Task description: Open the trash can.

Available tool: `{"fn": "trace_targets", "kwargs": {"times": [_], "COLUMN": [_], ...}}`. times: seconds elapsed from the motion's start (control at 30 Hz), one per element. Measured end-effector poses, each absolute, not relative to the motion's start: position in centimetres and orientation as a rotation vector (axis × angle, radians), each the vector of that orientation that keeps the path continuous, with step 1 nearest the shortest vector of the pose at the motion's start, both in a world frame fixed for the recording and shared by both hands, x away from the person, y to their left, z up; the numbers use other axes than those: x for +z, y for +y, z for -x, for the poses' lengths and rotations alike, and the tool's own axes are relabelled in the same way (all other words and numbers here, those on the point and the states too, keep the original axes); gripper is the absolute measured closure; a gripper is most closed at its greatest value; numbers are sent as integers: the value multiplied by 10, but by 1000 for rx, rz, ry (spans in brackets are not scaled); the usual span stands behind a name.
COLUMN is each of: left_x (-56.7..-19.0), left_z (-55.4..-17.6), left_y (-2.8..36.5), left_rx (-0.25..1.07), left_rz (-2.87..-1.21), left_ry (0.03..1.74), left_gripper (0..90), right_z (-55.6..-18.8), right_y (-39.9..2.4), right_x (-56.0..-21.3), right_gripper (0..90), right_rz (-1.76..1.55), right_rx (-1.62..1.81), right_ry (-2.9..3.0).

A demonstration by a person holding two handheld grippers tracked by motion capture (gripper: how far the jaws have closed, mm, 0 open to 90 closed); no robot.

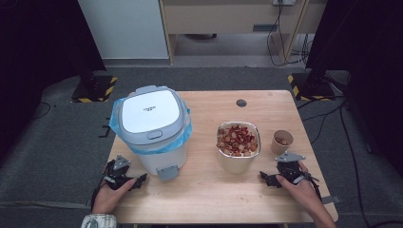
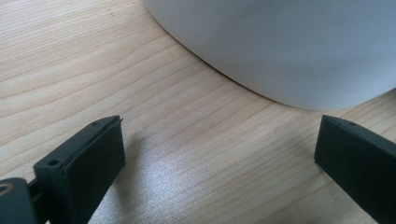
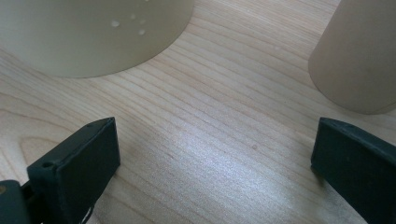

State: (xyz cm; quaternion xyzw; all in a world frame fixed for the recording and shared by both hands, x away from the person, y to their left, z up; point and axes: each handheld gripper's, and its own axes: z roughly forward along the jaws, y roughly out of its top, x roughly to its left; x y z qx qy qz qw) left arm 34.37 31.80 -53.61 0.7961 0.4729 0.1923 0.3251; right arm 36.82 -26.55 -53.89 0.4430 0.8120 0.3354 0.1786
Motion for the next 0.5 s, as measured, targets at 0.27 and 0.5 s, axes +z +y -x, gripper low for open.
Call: {"fn": "trace_targets", "kwargs": {"times": [0.27, 0.5], "left_x": [-536, -531], "left_z": [-342, -335], "left_y": [317, 318], "left_rx": [507, 512], "left_rz": [-2079, -2088], "left_ry": [1240, 1211], "left_gripper": [21, 146], "right_z": [-368, -368], "right_y": [-266, -266], "right_x": [-539, -539], "right_gripper": [15, 15], "right_rz": [-1249, -1248], "right_rx": [948, 948], "right_ry": [2294, 2294]}}
